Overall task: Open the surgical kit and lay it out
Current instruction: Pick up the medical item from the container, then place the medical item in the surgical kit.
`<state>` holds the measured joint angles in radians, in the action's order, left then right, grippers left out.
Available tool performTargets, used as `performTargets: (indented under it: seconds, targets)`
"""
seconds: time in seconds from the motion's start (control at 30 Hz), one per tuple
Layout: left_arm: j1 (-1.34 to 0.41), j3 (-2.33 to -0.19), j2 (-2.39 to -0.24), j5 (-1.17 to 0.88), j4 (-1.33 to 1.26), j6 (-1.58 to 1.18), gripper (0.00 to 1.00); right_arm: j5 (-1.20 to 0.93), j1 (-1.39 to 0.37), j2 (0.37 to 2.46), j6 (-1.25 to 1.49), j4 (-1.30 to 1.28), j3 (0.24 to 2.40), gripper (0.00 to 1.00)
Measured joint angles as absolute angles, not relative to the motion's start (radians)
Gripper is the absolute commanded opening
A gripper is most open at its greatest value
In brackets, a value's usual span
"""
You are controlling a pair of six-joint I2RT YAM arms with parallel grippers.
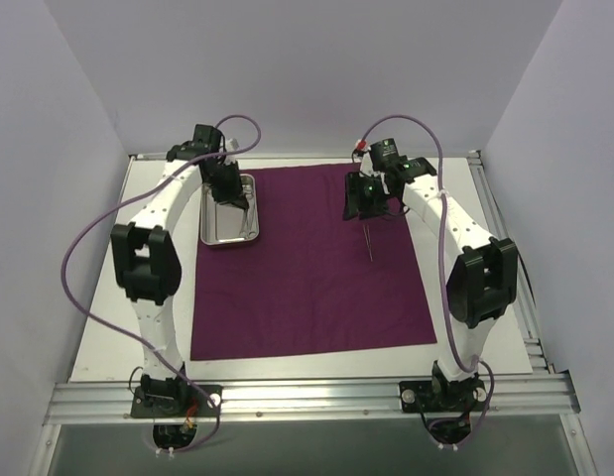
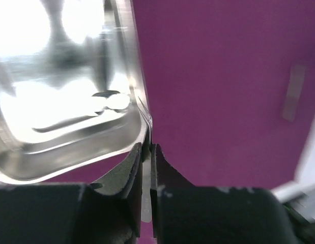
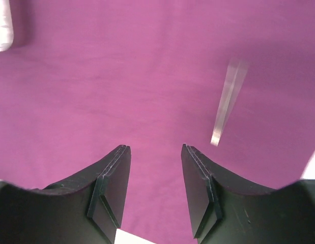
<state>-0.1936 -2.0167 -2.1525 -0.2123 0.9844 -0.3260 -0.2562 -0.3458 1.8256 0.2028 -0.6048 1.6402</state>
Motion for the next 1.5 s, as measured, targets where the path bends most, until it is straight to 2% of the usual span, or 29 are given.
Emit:
performTargets:
  seconds: [0.27,0.4,0.5,0.63,0.73,0.87,1.03,1.27,1.43,1.47,1.5]
  targets:
    - [-0.196,-1.726,-1.865,-0.662,0.705,-0.449,0.02,-0.62,-0.353,1.834,0.196,-0.505,1.657,0.54]
    - [-0.204,-1.565,-1.769,-0.826,0.474,-0.596,0.02,-0.79,-0.374,1.806,0.255,-0.353,1.591,0.59]
    - [-0.221,-1.415,-1.711,-0.916,0.182,-0.802,0.02,-0.887,-0.402,1.767,0.325,-0.232,1.53,0.62]
    - [-0.244,-1.242,-1.687,-0.962,-0.296,-1.146,0.02,-0.976,-0.436,1.7,0.433,-0.055,1.451,0.62]
    - [-0.255,-1.175,-1.687,-0.957,-0.563,-1.361,0.02,-1.022,-0.446,1.646,0.528,0.083,1.394,0.61]
    - [-0.281,-1.158,-1.687,-0.936,-0.834,-1.555,0.02,-1.052,-0.444,1.609,0.643,0.239,1.342,0.61]
    - [-0.326,-1.158,-1.7,-0.9,-1.056,-1.701,0.02,-1.087,-0.44,1.606,0.741,0.358,1.314,0.59]
    - [-0.355,-1.156,-1.729,-0.868,-1.169,-1.8,0.02,-1.129,-0.427,1.602,1.006,0.694,1.215,0.52]
    - [-0.363,-1.156,-1.738,-0.863,-1.204,-1.832,0.02,-1.136,-0.41,1.602,1.131,0.849,1.209,0.4]
    - [-0.365,-1.156,-1.739,-0.862,-1.209,-1.834,0.02,-1.138,-0.407,1.602,1.148,0.871,1.209,0.36]
    - [-0.366,-1.156,-1.74,-0.861,-1.215,-1.838,0.02,-1.139,-0.406,1.602,1.163,0.888,1.209,0.25]
